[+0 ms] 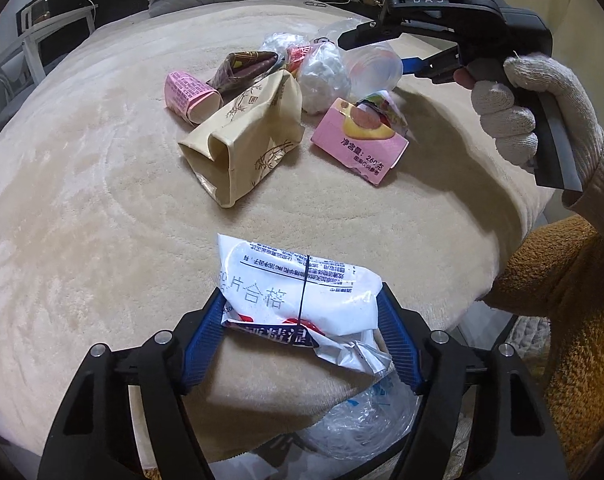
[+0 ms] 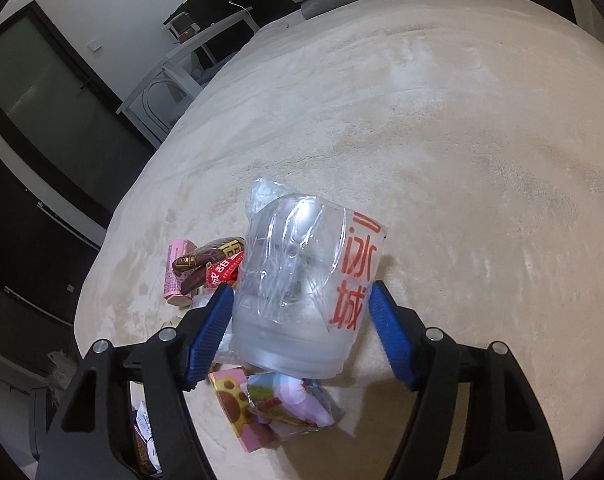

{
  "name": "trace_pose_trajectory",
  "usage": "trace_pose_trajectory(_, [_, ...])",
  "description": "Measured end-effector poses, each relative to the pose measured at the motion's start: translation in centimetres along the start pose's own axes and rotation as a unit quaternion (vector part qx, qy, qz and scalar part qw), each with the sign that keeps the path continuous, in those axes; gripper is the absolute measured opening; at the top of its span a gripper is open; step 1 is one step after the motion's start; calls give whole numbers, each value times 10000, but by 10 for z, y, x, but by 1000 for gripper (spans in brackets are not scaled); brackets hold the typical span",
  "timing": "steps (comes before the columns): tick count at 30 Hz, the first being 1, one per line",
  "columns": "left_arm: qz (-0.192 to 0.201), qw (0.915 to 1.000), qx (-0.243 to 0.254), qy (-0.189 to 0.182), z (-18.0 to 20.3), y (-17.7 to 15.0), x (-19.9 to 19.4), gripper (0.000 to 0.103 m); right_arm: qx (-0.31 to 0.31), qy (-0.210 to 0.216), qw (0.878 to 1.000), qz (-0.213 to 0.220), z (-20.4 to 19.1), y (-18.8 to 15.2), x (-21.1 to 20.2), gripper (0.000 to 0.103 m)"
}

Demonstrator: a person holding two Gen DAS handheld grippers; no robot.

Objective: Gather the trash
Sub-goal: 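Carry the cup and the white packet down toward the clear bin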

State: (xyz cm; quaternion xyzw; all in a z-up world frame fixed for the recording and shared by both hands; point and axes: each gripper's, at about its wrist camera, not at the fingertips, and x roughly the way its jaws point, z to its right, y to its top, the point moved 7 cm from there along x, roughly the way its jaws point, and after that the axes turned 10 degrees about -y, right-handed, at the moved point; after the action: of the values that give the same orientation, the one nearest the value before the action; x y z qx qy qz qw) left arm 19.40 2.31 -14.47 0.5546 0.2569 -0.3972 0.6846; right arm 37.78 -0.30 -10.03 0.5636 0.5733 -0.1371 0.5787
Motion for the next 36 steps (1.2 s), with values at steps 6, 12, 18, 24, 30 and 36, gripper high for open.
trace_pose_trajectory(6, [65,10000,-4,9,-2,2,-4,71,-52,-11,9999,125,-1,-2,-7,69])
trace_pose_trajectory(12, [199,9998,15,5,-2,8,-8,70,-21,-107,9996,264,3,-4,-21,69])
trace_pose_trajectory(18, [433,9991,-11,-30,3,13,-22,70,22,-166,9990,409,8,-10,-42,69])
trace_pose_trajectory(24, [686,9976,-120,-11,7,12,-41,70,78,-94,9985,528,4,-28,-72,69])
trace_pose_trajectory(30, [964,9951,-209,-24,19,13,-62,70,24,-38,9982,600,-3,-59,-106,69])
trace_pose_trajectory(36, [1178,9928,-214,-101,41,9,-80,70,-123,7,9978,649,-13,-96,-141,69])
